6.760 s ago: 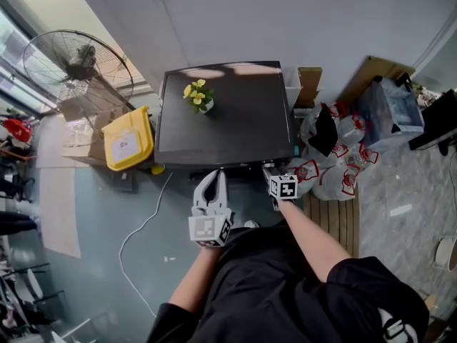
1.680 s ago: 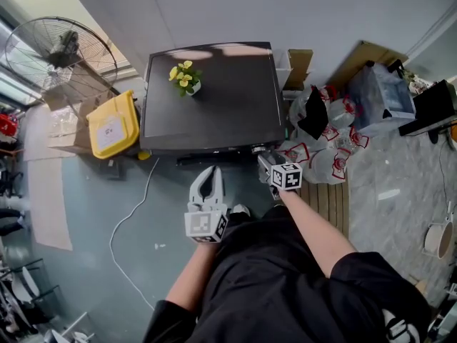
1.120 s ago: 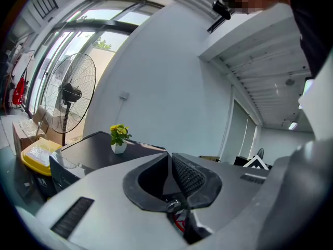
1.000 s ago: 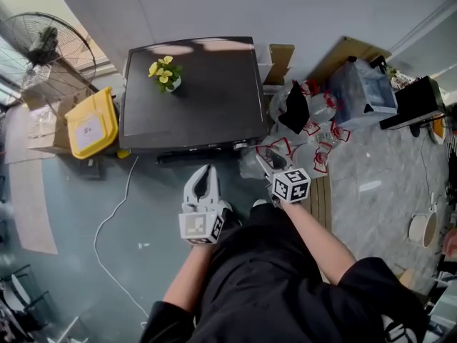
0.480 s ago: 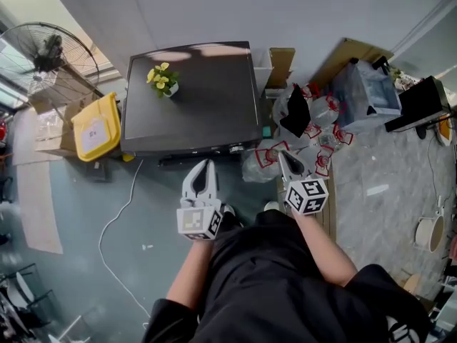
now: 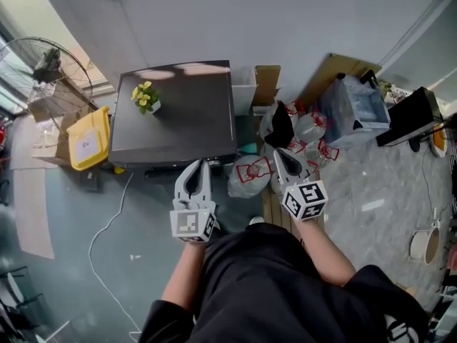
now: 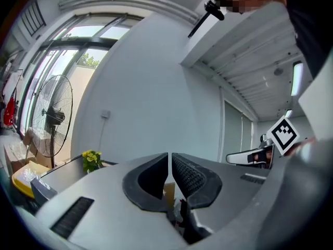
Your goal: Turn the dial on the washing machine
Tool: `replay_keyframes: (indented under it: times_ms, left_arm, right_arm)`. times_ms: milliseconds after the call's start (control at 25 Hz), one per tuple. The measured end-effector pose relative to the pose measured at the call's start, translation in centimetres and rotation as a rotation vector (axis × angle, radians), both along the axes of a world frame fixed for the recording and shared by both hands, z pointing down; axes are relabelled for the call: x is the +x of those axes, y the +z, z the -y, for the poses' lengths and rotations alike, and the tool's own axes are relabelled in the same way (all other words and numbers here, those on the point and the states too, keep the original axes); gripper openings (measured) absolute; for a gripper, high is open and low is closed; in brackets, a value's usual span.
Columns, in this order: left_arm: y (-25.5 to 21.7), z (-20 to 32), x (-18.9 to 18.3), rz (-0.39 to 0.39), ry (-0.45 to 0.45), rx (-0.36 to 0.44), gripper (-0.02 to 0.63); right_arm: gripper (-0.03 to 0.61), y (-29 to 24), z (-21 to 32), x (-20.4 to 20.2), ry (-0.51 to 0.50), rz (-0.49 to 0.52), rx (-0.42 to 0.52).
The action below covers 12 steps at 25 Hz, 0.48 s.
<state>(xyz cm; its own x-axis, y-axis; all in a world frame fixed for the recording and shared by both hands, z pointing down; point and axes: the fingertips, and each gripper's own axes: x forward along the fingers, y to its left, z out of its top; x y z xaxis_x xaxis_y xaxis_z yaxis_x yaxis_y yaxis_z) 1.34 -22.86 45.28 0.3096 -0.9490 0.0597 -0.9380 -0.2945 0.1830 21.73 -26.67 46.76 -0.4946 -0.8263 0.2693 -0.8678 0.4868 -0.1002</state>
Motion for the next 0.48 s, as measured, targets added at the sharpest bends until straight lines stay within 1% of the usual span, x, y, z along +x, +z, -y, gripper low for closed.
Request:
replay_keyframes:
  times_ms: [80, 200, 480]
  left_arm:
    - [-0.4, 0.3, 1.1, 0.0, -0.002, 0.011, 0.021]
    - [-1.3, 0.7, 2.6, 0.019, -0.003, 0.025, 0.021]
    - [-2.4, 0.7, 4.7, 0.058, -0.027, 0.038, 0.021]
  right_arm:
    - [0.005, -0.8, 0.3, 1.3, -0.003, -0.003, 0.019]
    - [0.003, -1.4, 0.8, 3.3, 0.0, -0.01, 0.035]
    - [0.0, -2.4, 1.8, 7.1, -0.004, -0.024, 0.068]
